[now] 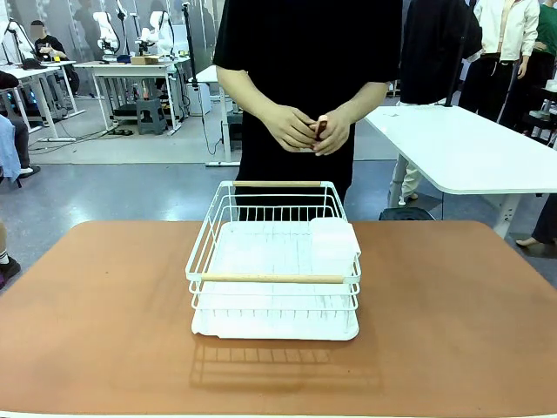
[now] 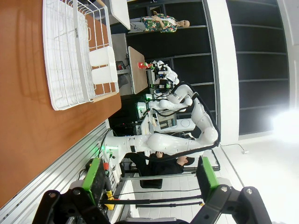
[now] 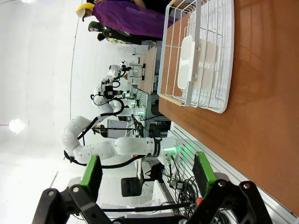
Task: Clean the table.
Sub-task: Pick up the Lint Roller when the human hands it over.
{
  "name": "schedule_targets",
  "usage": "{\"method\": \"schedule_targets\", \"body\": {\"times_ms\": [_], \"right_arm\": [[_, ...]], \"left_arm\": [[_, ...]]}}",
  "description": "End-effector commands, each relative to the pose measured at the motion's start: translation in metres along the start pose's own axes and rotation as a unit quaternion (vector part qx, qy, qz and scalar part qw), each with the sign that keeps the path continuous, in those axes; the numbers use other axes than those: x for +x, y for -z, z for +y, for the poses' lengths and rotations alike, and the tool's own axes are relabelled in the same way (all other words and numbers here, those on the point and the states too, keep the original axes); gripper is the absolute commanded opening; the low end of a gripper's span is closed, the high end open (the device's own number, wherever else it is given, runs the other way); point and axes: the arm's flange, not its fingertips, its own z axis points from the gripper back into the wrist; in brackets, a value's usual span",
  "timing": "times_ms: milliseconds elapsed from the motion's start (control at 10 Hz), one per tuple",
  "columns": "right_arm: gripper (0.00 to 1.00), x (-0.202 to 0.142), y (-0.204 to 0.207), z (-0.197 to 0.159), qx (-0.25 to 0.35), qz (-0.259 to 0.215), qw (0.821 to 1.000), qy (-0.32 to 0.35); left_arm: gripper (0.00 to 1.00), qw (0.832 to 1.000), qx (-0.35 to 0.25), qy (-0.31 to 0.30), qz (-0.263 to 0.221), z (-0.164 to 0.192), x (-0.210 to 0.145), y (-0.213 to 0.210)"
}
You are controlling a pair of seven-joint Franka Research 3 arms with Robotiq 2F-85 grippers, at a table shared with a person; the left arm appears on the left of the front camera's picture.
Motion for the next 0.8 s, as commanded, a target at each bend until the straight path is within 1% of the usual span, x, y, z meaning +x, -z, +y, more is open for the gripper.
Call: {"method": "schedule_targets", "body": {"times_ms": [0,700], "right_arm": [[1.0,-0.0001,-0.0004,0.0016,0.001,0.0,1.0,-0.001],[1.0,-0.0001,-0.0004,0.0016,0.001,0.0,1.0,-0.001]], "left_arm": [[1.0,1.0,0.0,0.003,-0.002,-0.0019,-0.0006,-0.0023],[1.0,1.0,0.0,0.003,-0.002,-0.0019,-0.0006,-0.0023]]}}
